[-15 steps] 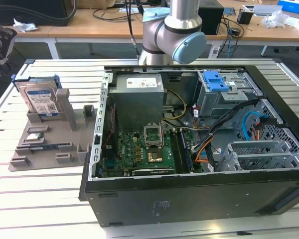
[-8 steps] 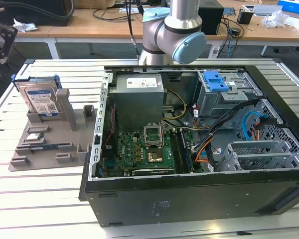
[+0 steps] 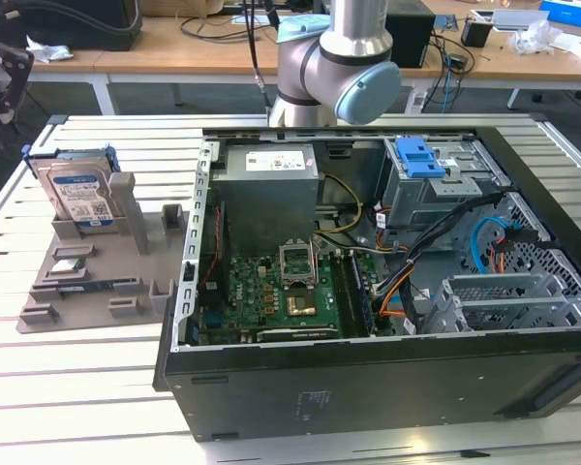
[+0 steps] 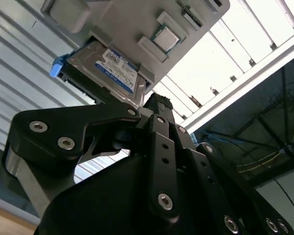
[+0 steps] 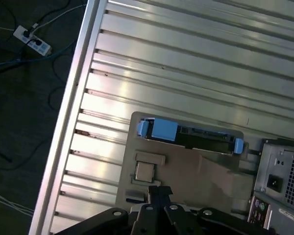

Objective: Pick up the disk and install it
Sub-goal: 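Pick up the disk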

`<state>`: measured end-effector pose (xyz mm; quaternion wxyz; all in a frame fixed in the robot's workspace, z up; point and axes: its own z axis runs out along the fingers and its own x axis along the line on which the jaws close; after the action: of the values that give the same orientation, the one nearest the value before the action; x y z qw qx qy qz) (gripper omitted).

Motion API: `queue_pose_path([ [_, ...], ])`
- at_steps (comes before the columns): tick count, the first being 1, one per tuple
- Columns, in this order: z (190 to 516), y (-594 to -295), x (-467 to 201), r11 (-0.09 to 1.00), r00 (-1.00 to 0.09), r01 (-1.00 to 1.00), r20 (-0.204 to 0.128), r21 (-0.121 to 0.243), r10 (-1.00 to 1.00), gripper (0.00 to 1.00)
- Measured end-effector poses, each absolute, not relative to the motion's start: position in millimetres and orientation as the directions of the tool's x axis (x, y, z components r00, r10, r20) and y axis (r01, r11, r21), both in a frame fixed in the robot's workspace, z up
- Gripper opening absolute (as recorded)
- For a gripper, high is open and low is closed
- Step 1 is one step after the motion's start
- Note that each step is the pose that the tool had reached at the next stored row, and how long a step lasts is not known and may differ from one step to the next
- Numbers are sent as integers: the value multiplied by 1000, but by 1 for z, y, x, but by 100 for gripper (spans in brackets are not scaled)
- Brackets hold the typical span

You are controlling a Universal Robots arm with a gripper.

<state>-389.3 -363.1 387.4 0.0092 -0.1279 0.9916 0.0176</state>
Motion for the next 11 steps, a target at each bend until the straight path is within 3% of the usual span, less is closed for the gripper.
queue_pose_path([
  [11,387,-363,-389,880,-880,-474,-23,33,-474,11],
])
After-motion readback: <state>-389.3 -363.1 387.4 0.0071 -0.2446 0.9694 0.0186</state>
